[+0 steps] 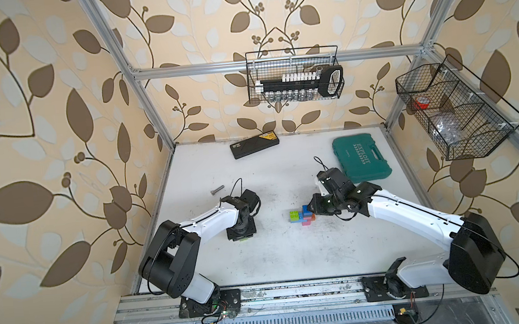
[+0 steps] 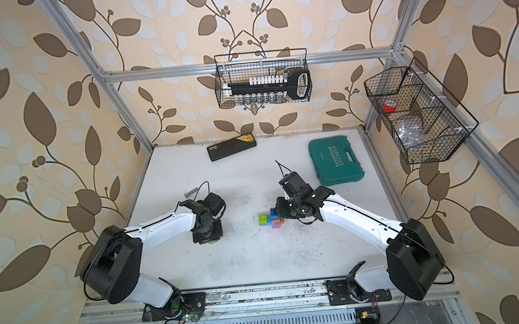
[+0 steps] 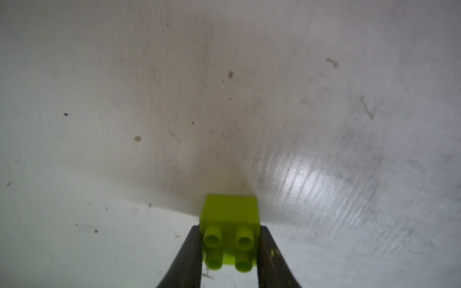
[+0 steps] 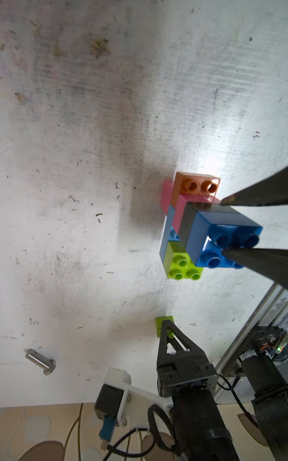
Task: Assemble the number 4 with lego
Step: Pick up the lego brick from the center of the board, then assemble the lego brick with the lego brick.
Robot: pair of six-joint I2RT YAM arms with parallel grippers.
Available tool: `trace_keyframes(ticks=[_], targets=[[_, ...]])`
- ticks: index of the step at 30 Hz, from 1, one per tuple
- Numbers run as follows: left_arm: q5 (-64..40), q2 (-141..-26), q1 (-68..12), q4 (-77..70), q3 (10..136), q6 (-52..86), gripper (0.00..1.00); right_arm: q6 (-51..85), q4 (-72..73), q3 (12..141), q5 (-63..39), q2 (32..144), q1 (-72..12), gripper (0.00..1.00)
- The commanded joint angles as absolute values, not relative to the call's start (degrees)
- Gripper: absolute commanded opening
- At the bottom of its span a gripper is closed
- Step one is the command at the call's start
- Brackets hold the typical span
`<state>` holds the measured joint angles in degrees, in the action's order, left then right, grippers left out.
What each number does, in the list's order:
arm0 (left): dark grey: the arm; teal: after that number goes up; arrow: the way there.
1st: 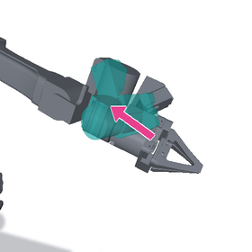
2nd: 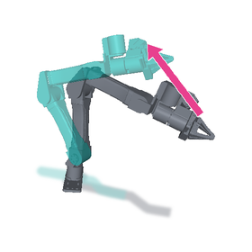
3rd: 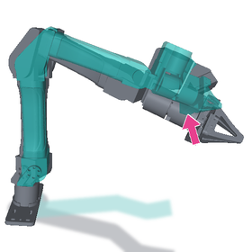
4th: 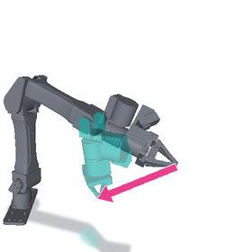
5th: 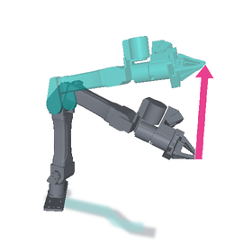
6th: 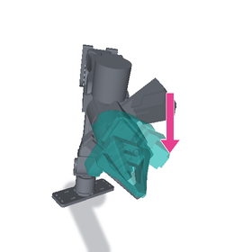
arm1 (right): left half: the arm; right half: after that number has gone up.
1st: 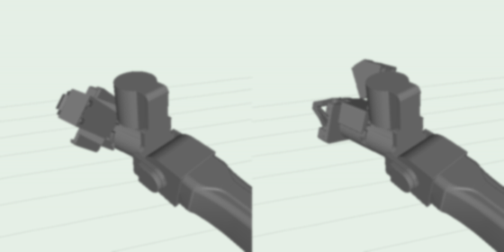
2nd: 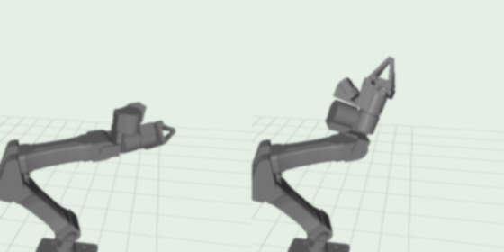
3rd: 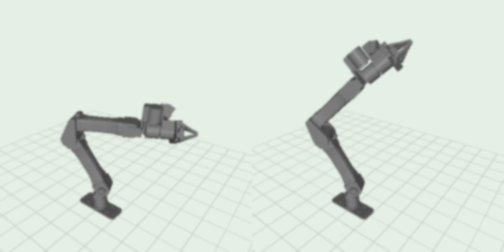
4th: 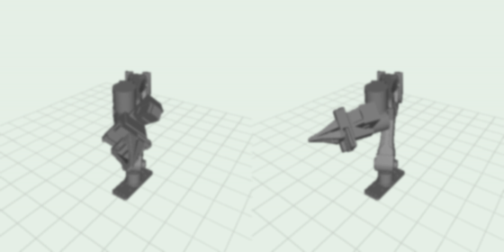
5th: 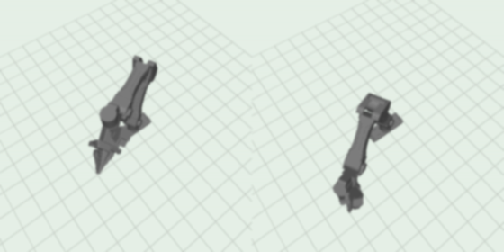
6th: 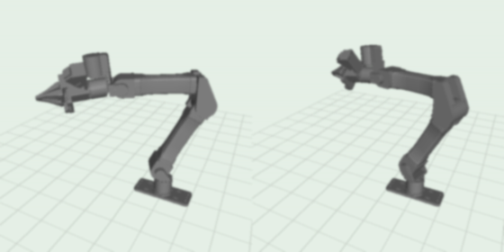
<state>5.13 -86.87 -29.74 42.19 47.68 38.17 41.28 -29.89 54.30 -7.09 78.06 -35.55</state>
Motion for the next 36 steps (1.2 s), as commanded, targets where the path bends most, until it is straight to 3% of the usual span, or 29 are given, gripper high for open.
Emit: trace_keyframes(ticks=[1,7,19,36], targets=[[5.7,-84.9,-30.5,43.8,48.7,38.6,0.18,40.4,-33.7,52.8,-6.3,79.2,-35.3,0.24],[5.5,-83.8,-33.1,48.4,55.2,39.6,0.07,40.7,-33.5,52.1,-6.2,79.2,-35.3,0.24],[0.9,-89.0,-42.6,56.2,76.1,43.2,0.02,41.2,-32.9,51.8,-6.7,79.5,-35.3,0.24],[-4.4,-99.1,-49.5,55.3,87.1,45.5,0.0,41.6,-32.5,51.0,-6.7,79.0,-35.4,0.23]])
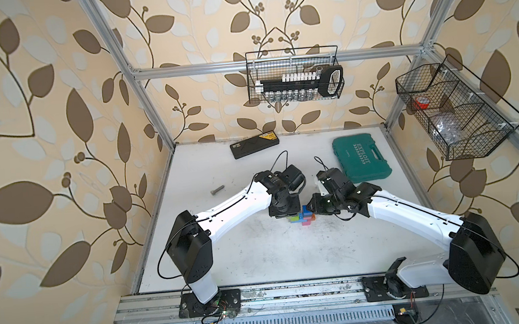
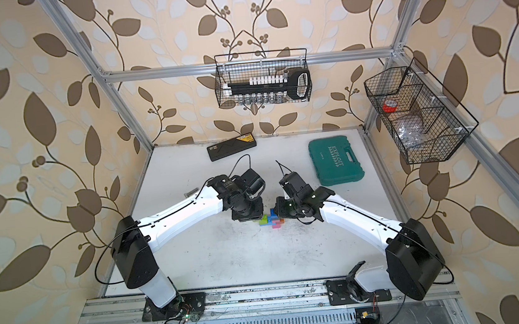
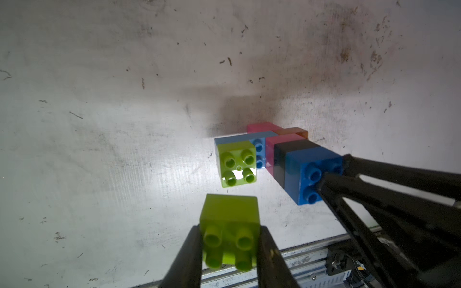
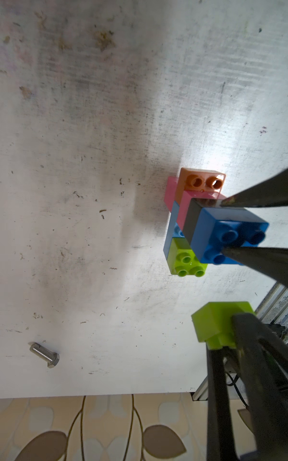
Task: Assemble the number 4 with lego
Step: Assemble the lego brick with the lego brick.
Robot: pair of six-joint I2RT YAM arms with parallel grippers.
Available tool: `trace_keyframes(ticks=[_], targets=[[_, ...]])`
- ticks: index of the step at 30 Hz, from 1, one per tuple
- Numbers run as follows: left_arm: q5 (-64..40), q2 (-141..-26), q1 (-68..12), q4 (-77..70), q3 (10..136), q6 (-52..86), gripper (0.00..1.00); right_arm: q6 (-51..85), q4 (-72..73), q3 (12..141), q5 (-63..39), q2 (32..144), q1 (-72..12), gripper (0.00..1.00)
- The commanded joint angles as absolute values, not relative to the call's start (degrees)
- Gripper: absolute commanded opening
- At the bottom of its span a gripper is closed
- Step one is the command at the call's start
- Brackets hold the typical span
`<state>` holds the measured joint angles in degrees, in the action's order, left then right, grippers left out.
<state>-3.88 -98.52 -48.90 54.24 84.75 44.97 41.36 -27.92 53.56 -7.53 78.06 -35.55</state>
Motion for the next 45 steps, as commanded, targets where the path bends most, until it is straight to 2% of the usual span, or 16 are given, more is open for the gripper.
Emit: trace_keyframes(ticks=[1,45], targets=[[-4.2,-99.4,-49.7,55.5,87.5,45.4,0.0,41.6,-32.5,51.0,-6.6,79.0,-35.4,0.23],[1.3,-105.6,-50.8,56.3,90.2,48.0,0.0,43.2,-30.9,48.5,-6.9,77.6,-35.4,0.22]])
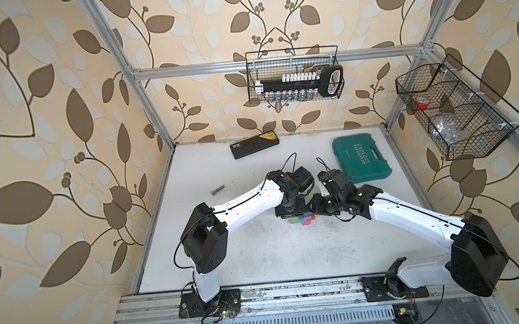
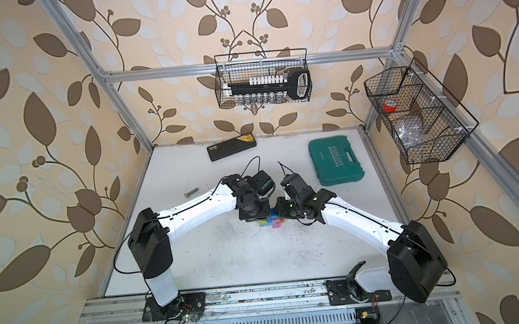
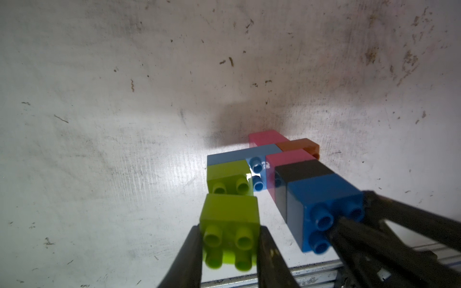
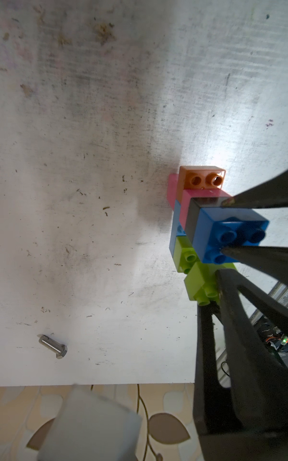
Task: Assemble the number 4 with lego
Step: Assemble the lego brick with the lego brick.
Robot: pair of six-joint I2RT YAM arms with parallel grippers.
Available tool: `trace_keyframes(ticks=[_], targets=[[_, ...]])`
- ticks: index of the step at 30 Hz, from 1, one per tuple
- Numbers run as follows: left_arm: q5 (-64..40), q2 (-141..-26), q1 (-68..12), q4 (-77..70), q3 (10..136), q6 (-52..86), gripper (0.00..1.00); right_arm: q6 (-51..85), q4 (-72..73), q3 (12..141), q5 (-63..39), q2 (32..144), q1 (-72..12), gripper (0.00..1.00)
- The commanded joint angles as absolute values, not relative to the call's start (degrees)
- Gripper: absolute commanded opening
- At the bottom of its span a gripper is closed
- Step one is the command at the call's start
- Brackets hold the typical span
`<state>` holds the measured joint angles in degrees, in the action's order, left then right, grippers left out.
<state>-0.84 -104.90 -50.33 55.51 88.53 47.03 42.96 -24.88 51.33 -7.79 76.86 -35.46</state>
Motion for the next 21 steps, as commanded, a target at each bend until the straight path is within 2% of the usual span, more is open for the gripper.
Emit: trace_keyframes(ticks=[1,21], targets=[[1.4,-105.7,-50.8,56.3,90.2,48.1,0.0,43.2,-30.9,48.6,-6.9,77.6,-35.4,0.22],[2.5,-108.8,-51.4,58.1,92.7,48.6,0.0,43.6,-30.6,48.1,-7.0,77.3,-35.3,0.21]])
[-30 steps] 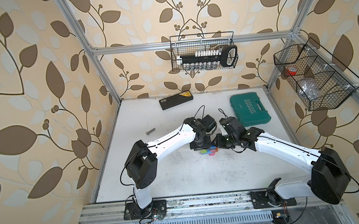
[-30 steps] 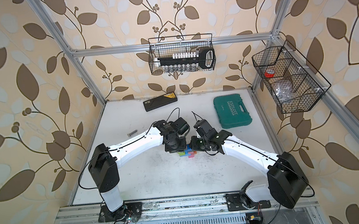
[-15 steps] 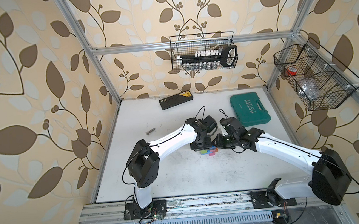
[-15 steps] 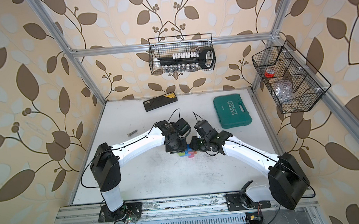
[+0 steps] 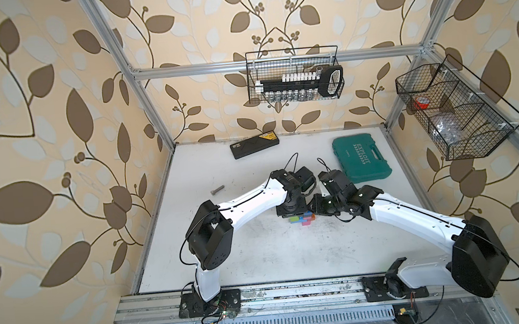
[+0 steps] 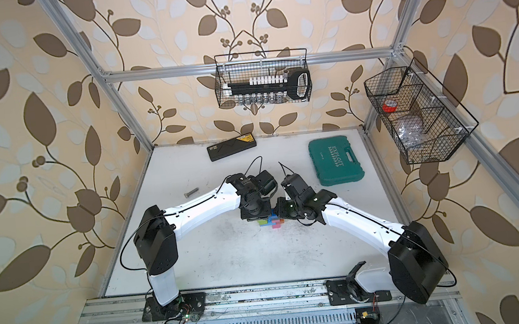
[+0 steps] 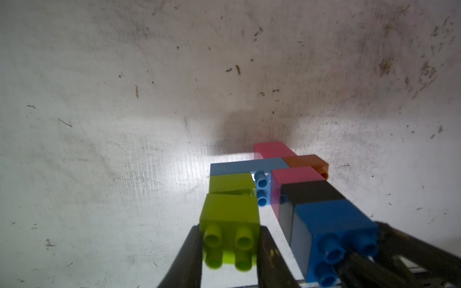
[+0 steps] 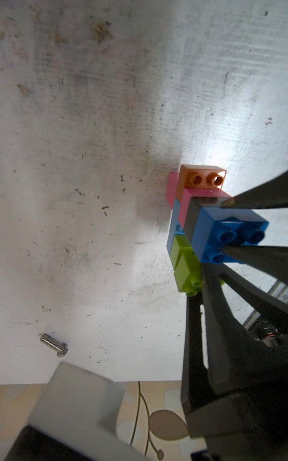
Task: Assemble the number 4 with lego
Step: Assemble the lego brick with the lego brick.
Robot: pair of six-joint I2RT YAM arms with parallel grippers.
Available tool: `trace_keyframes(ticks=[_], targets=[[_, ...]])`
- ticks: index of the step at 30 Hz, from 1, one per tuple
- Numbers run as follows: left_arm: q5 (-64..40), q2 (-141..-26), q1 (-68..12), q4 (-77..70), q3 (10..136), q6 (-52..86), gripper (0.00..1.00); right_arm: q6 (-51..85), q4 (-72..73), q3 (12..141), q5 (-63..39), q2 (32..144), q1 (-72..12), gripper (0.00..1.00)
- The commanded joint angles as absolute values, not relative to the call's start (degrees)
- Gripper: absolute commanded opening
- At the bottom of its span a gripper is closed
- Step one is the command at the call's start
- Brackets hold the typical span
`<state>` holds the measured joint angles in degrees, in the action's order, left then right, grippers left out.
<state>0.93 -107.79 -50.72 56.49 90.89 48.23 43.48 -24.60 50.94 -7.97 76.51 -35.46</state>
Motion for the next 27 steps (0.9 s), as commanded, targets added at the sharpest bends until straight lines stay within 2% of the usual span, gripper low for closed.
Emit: trace_keyframes(ticks=[1,27], targets=[[2.5,-109.1,-51.5,58.2,93.0,48.6,0.0,43.6,-30.5,48.1,-7.0,77.3,-35.4,0.21],[4.9,-114.9,-53.1,63.5,97.6,44.8,0.0,43.7,-30.0,47.2,-6.9,76.7,-35.3,0.19]])
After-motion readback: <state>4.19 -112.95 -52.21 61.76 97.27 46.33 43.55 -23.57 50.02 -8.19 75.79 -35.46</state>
